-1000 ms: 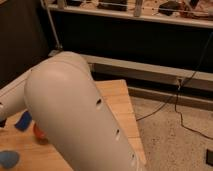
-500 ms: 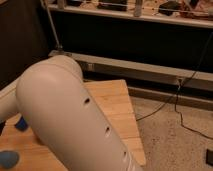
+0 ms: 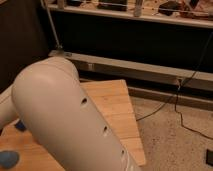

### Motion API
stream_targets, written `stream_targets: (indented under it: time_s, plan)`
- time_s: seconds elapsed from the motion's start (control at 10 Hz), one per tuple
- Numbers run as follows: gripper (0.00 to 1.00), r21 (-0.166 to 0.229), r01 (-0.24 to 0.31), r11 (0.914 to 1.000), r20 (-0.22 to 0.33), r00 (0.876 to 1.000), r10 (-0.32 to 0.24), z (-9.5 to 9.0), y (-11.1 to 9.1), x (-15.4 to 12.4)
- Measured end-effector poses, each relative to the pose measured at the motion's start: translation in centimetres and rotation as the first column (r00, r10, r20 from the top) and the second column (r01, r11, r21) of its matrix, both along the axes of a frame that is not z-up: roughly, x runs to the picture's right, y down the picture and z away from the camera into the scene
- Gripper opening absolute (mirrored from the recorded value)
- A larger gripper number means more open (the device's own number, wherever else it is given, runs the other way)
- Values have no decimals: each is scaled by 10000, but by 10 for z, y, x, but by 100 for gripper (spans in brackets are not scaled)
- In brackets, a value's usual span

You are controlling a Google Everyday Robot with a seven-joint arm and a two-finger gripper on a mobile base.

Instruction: Place the ceramic cup over the eraser

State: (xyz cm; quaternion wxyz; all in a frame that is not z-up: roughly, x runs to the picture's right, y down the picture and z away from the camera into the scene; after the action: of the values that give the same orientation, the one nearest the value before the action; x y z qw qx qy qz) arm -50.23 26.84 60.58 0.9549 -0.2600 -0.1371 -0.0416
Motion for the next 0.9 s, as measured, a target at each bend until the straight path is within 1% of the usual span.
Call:
stream_targets:
  time_s: [0.1,0.5,0.7,0.9]
  plan:
    - [65,-6,80,10000,-78,9999,-80,0,4,1]
    - [65,256,237,9994,-9,9997,-237,5,3,-1]
    - [65,245,261,9994,-4,9997,-261,8,5,1]
    - [65,116,337,9994,-27,9994,-337,15,14,2]
